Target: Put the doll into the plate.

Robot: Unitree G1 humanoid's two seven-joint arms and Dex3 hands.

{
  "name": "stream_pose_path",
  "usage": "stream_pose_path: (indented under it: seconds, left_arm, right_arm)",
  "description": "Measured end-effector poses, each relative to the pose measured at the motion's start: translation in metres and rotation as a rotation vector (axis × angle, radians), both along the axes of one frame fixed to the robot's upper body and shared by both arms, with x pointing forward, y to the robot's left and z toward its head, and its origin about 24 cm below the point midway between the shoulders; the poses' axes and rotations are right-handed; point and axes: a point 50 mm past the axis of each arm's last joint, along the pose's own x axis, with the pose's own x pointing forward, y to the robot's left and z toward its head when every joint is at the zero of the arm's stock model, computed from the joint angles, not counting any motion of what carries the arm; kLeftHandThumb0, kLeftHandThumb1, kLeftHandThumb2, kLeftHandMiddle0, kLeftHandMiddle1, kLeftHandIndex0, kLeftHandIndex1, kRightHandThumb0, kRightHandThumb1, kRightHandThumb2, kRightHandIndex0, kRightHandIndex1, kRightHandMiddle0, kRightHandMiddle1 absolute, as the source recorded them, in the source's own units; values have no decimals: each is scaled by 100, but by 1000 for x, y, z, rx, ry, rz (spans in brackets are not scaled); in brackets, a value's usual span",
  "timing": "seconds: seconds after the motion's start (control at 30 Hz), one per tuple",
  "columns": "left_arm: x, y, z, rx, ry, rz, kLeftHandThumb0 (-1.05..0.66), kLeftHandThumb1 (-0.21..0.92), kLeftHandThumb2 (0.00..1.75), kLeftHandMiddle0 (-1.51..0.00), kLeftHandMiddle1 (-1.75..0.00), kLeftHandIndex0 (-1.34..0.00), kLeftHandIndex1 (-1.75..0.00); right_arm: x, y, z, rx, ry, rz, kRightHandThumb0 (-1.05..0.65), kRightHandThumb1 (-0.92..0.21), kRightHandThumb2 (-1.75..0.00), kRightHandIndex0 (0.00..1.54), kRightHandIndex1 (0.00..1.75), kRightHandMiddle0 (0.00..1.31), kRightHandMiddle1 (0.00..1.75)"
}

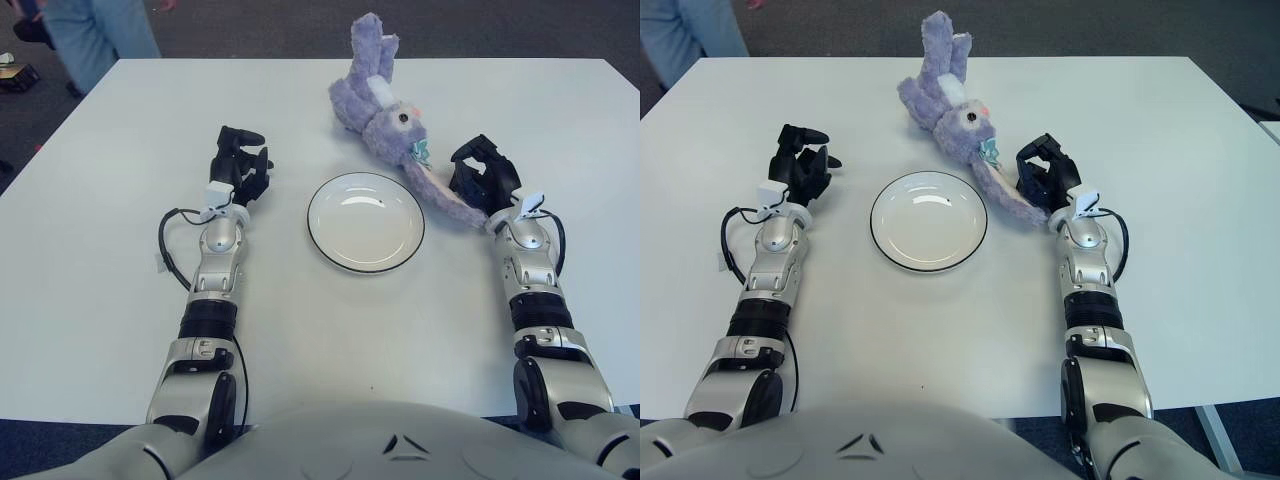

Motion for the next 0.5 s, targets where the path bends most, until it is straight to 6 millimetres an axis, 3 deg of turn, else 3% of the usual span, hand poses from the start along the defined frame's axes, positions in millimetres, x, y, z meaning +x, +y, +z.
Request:
stream_pose_path:
  seconds: [0.5]
  left_arm:
    - [0, 0, 0, 10, 5, 0, -34, 92, 50, -47, -157, -22, -173]
  right_arm:
    - [0, 0, 0, 1, 0, 0, -37, -76, -73, 87, 175, 30, 175]
